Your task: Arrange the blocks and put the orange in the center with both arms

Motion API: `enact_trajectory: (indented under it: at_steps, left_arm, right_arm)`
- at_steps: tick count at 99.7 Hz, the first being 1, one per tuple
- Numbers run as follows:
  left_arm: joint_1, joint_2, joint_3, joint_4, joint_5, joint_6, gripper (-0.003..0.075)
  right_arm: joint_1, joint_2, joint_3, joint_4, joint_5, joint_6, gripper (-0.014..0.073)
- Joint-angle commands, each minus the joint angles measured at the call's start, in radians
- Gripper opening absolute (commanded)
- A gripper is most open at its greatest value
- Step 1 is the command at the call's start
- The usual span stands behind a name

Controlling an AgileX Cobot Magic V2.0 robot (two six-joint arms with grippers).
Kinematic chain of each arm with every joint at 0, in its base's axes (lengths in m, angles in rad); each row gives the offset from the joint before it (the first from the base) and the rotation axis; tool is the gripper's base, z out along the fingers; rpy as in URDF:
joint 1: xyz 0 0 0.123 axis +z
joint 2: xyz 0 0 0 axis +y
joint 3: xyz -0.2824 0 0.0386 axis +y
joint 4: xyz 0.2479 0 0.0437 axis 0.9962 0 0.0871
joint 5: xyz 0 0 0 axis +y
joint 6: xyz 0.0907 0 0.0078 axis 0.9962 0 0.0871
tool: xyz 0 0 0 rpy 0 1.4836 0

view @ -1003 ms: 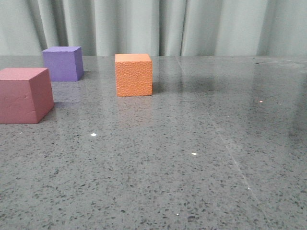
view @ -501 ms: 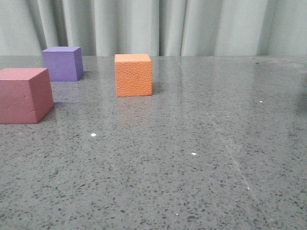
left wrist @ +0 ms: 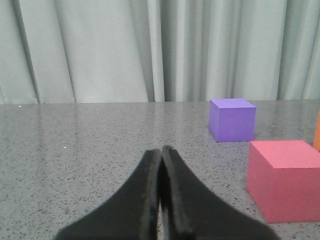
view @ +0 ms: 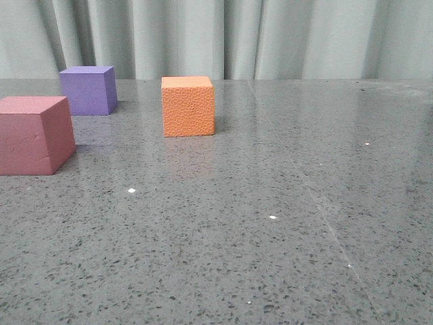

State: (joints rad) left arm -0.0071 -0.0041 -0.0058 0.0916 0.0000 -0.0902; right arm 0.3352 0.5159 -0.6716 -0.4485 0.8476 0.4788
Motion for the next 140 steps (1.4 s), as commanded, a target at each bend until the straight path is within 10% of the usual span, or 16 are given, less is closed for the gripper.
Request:
enact_trajectory:
  at_steps: [1, 14, 38, 140]
  left_arm:
    - [-0.001, -0.033, 0.056, -0.002, -0.076, -0.008, -0.0019]
    - [-0.001, -0.033, 0.056, -0.002, -0.076, -0.008, -0.0019]
    - [-0.001, -0.033, 0.056, -0.002, -0.076, -0.008, -0.0019]
    - [-0.001, -0.033, 0.056, -0.002, -0.076, -0.008, -0.0019]
  right_arm:
    - [-0.006, -0.065, 0.004, -0.025, -0.036, 0.0, 0.0645]
    - [-0.006, -0.147, 0.016, -0.025, -0.017, 0.0, 0.0493]
    - [-0.006, -0.187, 0.016, -0.025, -0.006, 0.0, -0.0076]
    - [-0.007, -0.218, 0.036, -0.024, -0.046, 0.0, -0.0067]
